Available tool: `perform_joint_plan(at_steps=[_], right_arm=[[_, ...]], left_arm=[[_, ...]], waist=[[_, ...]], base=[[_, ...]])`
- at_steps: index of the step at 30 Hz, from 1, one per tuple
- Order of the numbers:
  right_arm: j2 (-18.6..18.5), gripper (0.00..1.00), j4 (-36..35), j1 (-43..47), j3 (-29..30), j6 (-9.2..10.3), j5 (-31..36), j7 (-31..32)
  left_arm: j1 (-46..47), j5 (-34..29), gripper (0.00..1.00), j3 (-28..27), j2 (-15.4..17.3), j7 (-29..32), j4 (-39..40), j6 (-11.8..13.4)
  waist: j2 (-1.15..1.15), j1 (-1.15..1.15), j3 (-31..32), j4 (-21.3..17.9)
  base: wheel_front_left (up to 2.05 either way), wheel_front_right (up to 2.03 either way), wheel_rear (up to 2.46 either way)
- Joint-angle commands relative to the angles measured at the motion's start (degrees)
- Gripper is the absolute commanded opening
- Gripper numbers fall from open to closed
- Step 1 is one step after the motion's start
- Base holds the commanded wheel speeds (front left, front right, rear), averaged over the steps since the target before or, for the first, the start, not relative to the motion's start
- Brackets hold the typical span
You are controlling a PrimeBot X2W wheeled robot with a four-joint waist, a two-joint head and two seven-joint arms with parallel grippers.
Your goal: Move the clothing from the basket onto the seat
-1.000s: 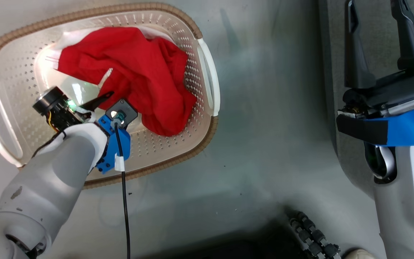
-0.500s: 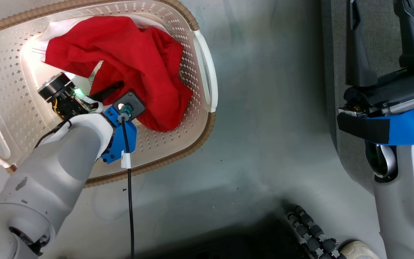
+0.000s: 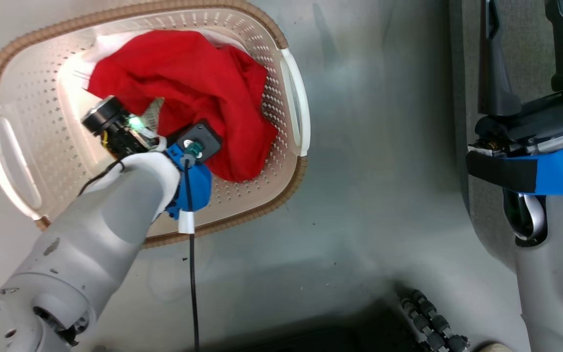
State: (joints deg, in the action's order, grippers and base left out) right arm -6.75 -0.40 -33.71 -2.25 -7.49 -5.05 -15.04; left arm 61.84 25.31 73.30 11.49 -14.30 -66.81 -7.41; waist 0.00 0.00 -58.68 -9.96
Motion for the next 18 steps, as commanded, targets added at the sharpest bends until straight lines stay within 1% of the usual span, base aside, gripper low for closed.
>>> perform_joint_plan(at_steps=[1,7,12,18], right_arm=[[-0.4,1.00,0.2,0.1,0.2,-0.01,0.4,-0.2],[-1.2,1.00,0.4,1.1,1.0,-0.01,0.6,-0.2],[-2.4,1.00,0.7,2.0,1.3,-0.01,0.8,-0.2],[-3.6,1.00,1.4,3.1,1.5,-0.01,1.0,-0.2]], left_arm=[[0.4,0.1,0.00,0.2,-0.3,-0.5,0.7,-0.1],[-0.8,0.8,0.00,0.2,-1.8,-0.9,4.0,-0.1],[-1.5,2.9,0.00,-0.3,-2.5,-1.0,9.8,-0.1],[-4.3,2.3,0.00,-4.1,-3.1,-1.0,16.7,-0.1]], waist=[[0.00,0.00,1.0,0.7],[0.00,0.00,4.4,3.0],[0.00,0.00,7.7,5.7],[0.00,0.00,12.3,8.5]], base=[[0.00,0.00,0.00],[0.00,0.00,0.00],[0.00,0.00,0.00],[0.00,0.00,0.00]])
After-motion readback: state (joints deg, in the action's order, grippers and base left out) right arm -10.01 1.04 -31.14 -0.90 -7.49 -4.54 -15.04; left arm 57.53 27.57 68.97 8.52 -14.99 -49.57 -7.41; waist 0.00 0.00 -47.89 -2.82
